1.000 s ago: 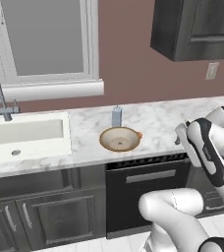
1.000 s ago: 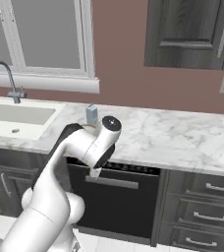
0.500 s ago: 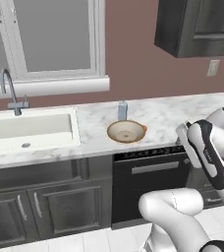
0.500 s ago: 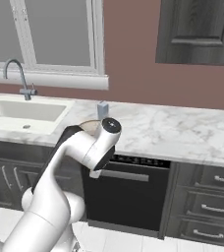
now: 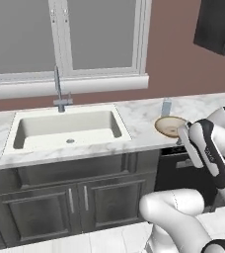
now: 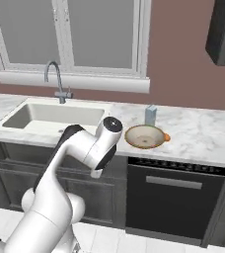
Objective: Gather the eggs and milk located in the vicinity of the sink area and place them right next to the bowl.
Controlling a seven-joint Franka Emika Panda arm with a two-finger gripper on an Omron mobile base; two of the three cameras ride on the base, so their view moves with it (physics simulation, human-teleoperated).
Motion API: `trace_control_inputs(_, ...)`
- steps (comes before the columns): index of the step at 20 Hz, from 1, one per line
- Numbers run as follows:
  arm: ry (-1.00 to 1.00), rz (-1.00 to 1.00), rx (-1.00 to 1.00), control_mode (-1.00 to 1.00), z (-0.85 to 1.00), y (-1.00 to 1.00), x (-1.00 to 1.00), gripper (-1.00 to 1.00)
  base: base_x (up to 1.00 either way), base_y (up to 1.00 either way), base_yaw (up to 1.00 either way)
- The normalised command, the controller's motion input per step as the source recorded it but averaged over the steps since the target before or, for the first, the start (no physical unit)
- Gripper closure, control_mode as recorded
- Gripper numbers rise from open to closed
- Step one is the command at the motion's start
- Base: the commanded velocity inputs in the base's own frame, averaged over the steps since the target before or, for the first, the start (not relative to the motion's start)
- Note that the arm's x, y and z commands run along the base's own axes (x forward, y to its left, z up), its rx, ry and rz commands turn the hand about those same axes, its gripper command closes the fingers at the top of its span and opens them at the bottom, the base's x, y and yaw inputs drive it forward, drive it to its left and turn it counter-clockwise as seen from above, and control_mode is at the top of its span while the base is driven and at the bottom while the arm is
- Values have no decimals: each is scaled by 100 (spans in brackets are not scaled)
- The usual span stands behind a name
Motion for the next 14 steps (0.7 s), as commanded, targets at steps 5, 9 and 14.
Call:
trace_control_inputs(5,0,0,0,100,0,0,0,-100,0,100,0)
trace_control_inputs(9,0,0,0,100,0,0,0,-100,0,100,0)
trace_control_inputs(14,0,0,0,100,0,0,0,-100,0,100,0)
